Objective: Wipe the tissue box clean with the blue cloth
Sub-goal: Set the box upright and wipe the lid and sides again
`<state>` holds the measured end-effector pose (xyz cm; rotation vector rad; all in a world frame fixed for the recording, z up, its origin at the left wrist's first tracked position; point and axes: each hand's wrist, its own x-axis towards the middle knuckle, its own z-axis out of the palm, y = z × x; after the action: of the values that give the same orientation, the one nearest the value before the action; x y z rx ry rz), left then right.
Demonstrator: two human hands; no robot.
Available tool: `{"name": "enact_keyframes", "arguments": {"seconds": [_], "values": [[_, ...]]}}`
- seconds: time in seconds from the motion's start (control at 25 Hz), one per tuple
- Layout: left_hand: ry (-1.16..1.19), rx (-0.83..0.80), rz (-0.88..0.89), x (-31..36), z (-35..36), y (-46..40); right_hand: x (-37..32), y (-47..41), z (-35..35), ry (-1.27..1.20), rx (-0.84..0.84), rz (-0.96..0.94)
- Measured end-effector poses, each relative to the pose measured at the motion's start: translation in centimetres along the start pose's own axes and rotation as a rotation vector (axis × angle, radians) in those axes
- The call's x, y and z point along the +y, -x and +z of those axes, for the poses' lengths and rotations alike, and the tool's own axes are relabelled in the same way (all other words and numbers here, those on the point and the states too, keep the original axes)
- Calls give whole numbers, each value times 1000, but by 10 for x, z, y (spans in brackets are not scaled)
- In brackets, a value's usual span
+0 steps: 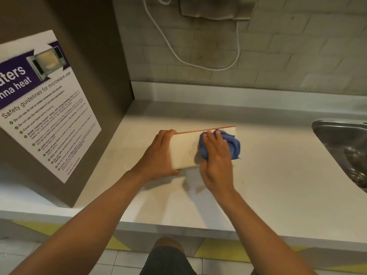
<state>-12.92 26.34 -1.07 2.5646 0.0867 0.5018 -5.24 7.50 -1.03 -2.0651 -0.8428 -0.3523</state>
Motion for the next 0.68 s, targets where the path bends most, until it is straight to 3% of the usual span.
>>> {"name": "enact_keyframes", "arguments": {"seconds": [0.08, 0.16, 0.28, 0.32, 0.48, 0.6, 0.68], "values": [[11, -3, 3, -1, -1, -2, 1, 12, 5, 62, -76, -147], [24, -15, 3, -2, -2, -3, 15, 12, -6, 64, -17, -196], [31, -24, -13, -3, -1, -4, 24, -16, -17, -2, 133, 89], [39, -27, -11, -2, -2, -5, 17, -23, -10, 5, 141, 106], [92, -32, 58, -6, -4, -6, -36, -1, 37, -8, -64, -95], [-1, -30, 111, -12, -5, -5, -33, 35, 40, 80, -100, -229], [-52, 3, 130, -15, -2, -6, -19, 54, 25, 52, -71, -224]]}}
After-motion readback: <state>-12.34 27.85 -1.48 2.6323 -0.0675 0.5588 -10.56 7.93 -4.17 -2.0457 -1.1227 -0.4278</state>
